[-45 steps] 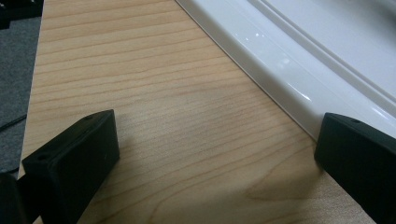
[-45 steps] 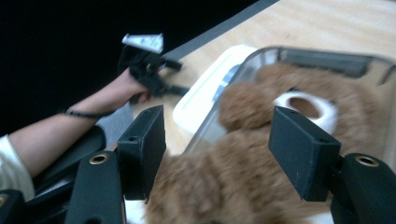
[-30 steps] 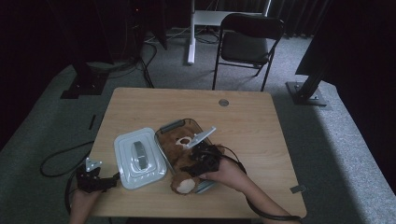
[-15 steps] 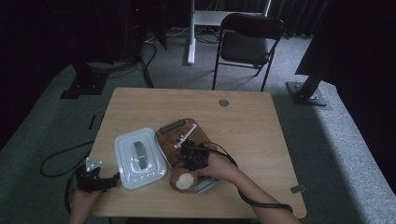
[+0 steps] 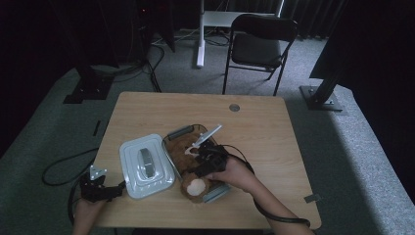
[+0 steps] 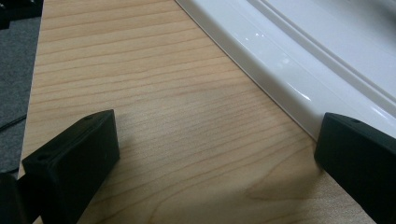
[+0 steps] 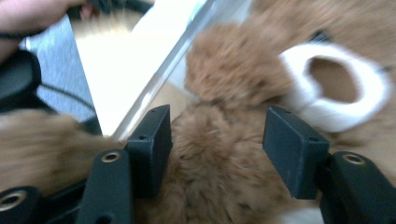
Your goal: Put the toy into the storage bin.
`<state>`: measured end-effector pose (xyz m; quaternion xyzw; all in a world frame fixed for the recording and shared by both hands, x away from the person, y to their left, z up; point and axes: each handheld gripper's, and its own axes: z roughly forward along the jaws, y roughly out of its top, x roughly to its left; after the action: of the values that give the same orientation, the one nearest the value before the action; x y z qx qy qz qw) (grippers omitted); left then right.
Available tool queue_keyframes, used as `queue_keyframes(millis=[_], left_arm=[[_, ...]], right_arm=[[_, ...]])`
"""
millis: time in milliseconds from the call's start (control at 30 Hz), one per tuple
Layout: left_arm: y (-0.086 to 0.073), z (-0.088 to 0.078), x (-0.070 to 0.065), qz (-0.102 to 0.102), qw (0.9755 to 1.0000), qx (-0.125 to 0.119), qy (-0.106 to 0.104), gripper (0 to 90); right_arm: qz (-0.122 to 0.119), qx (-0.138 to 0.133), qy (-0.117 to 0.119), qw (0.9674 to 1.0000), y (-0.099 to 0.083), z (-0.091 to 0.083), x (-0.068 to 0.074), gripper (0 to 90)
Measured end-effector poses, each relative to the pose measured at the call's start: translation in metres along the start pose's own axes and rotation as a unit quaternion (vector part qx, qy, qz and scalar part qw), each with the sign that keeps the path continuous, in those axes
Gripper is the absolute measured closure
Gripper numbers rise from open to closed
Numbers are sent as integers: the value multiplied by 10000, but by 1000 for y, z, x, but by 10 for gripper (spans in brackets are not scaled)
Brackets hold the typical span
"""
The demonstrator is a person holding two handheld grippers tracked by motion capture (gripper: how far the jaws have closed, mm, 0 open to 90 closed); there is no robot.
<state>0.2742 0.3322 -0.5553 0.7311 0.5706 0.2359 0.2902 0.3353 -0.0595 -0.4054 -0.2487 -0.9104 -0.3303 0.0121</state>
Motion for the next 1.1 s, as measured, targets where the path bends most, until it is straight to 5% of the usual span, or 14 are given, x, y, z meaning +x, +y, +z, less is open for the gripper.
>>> queue_keyframes(millis=[100, 133, 300, 433, 533, 700, 900, 1000, 1100], left_arm=[[0, 0, 0, -3, 10000, -1, 1, 6], [0, 0, 0, -2, 10000, -1, 0, 6], [0, 0, 0, -2, 10000, 0, 1, 6], [0, 0, 0, 11, 10000, 3, 2, 6], [0, 0, 0, 10, 10000, 0, 3, 6], [0, 0, 0, 10, 10000, 1, 4, 6], [0, 0, 0, 9, 10000, 1, 3, 6], [0, 0, 0, 11, 10000, 9, 2, 6], [0, 0, 0, 11, 10000, 15, 4, 6]], right_arm=[[74, -302, 1, 9995, 0, -17, -1, 395], [74, -578, 47, 9983, -2, -35, 2, 371], [-16, -1123, 147, 9936, -7, -69, 16, 356], [-154, -1428, 535, 9882, -19, -83, 32, 368], [-206, -1493, 723, 9859, -30, -83, 42, 389], [-283, -1392, 742, 9871, -48, -73, 53, 433], [-287, -1006, 354, 9939, -57, -46, 52, 434], [-250, -905, -9, 9956, -55, -36, 45, 458], [-151, -1006, 22, 9948, -50, -33, 37, 502]])
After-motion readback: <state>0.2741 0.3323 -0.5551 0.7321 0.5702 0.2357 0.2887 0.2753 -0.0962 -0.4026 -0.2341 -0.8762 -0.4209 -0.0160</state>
